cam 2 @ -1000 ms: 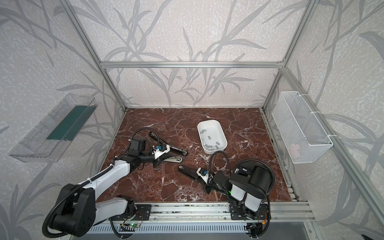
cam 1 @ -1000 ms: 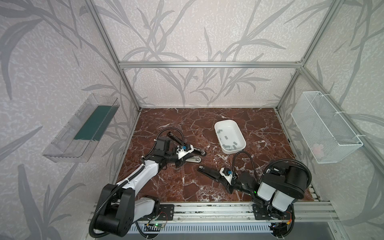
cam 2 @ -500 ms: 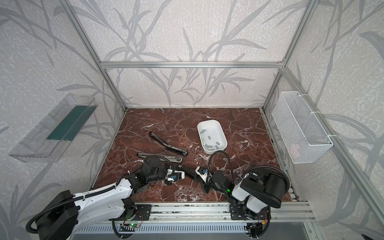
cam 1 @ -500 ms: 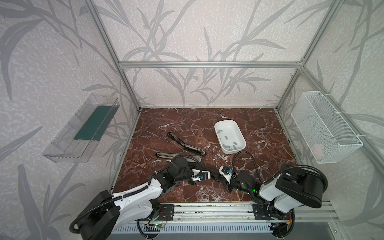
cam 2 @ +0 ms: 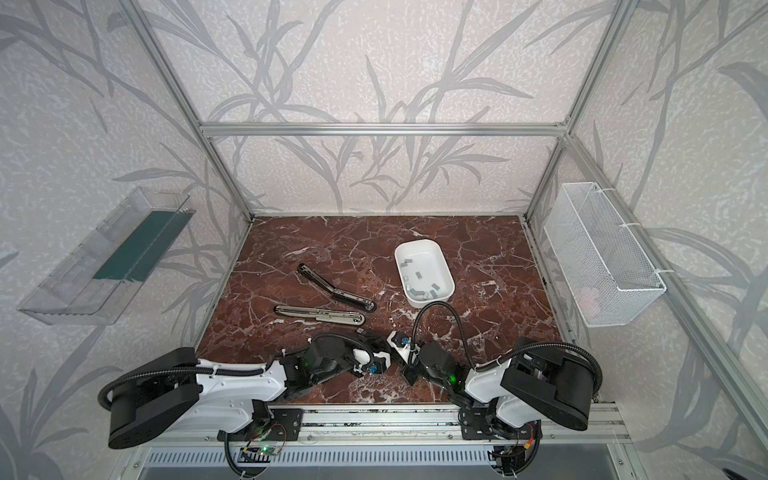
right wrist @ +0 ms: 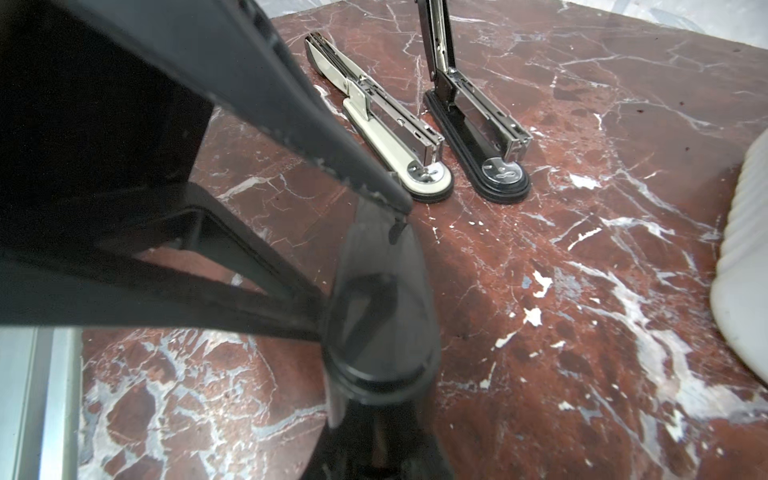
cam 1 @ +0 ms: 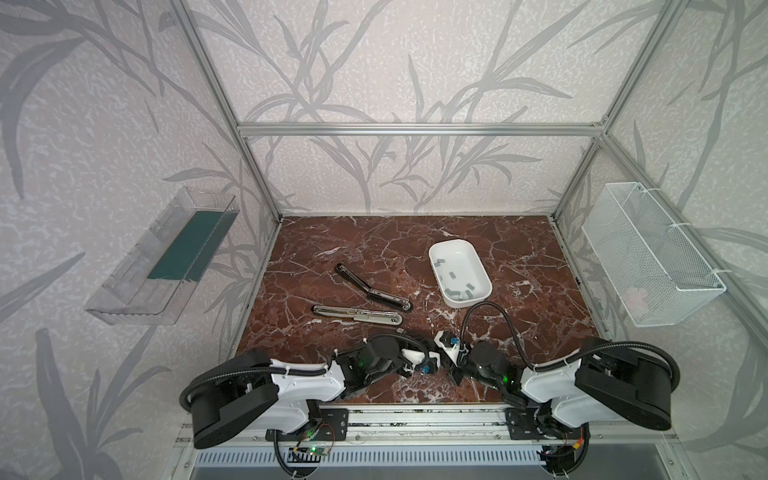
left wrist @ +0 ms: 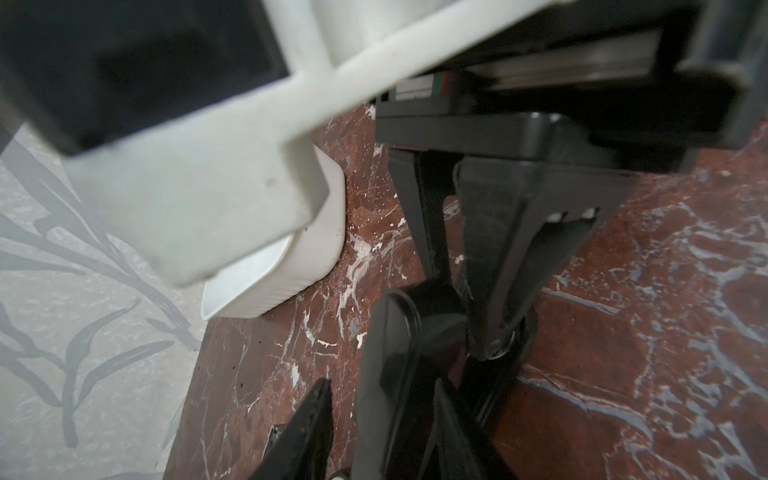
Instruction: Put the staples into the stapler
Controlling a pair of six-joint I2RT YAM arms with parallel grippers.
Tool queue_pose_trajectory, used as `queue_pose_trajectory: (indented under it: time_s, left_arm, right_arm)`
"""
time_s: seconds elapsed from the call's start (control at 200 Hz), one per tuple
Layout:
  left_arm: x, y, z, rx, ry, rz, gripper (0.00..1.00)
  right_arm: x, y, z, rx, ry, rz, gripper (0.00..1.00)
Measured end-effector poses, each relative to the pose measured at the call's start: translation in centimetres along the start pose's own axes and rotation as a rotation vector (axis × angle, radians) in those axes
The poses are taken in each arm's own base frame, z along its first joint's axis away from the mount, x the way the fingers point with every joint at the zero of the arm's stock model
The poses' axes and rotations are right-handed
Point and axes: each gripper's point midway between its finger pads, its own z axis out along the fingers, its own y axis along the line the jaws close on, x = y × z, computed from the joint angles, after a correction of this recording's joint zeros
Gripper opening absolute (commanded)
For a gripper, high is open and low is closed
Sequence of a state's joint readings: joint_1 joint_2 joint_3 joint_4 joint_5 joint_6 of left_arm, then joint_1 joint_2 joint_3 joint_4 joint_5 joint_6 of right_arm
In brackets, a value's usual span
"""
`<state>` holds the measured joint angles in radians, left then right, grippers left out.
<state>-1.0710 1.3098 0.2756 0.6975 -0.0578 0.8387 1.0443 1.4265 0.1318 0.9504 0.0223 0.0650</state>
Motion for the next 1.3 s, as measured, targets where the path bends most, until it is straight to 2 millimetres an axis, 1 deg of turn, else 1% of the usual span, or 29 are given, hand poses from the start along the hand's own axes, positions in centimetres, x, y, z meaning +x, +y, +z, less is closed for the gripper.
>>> queue_pose_trajectory:
  time_s: [0.175,0.265,0.395,0.575,0.85,1.03,1.155,1.3]
  left_arm:
    - [-0.4,-0.6,0.6,-0.024,0.000,0.025,0.53]
    - [-0.6,-0.7,0.8,-0.035,-0.005,0.035,0.53]
    - [-0.8,-0.5,1.1,-0.068,-0.007,0.032,0.50]
    - [-0.8,0.0,1.1,-0.098,0.001,0.021,0.49]
    - [-0.7,0.0,1.1,-0.107,0.006,0.006,0.49]
    - [-0.4,0.6,1.5,-0.147,0.038,-0.033,0.48]
    - [-0.3,1.5,1.5,-0.189,0.064,-0.055,0.51]
    - [-0.1,2.1,1.3,-0.201,0.067,-0.088,0.50]
  right_arm:
    - [-0.3,0.1,0.2,0.000,0.001,0.012,0.00]
    - [-0.2,0.0,0.3,0.004,0.009,0.015,0.00]
    - [0.2,-0.2,0.3,0.017,0.024,0.017,0.00]
    - [-0.2,-0.5,0.6,0.032,0.012,0.024,0.00]
    - [-0.3,-0.6,0.7,0.035,0.005,0.038,0.00]
    - [-0.3,-1.0,0.8,0.058,0.003,0.042,0.00]
    - [-0.8,-1.6,0.8,0.088,-0.022,0.048,0.00]
    - [-1.3,-1.7,1.0,0.093,-0.047,0.056,0.00]
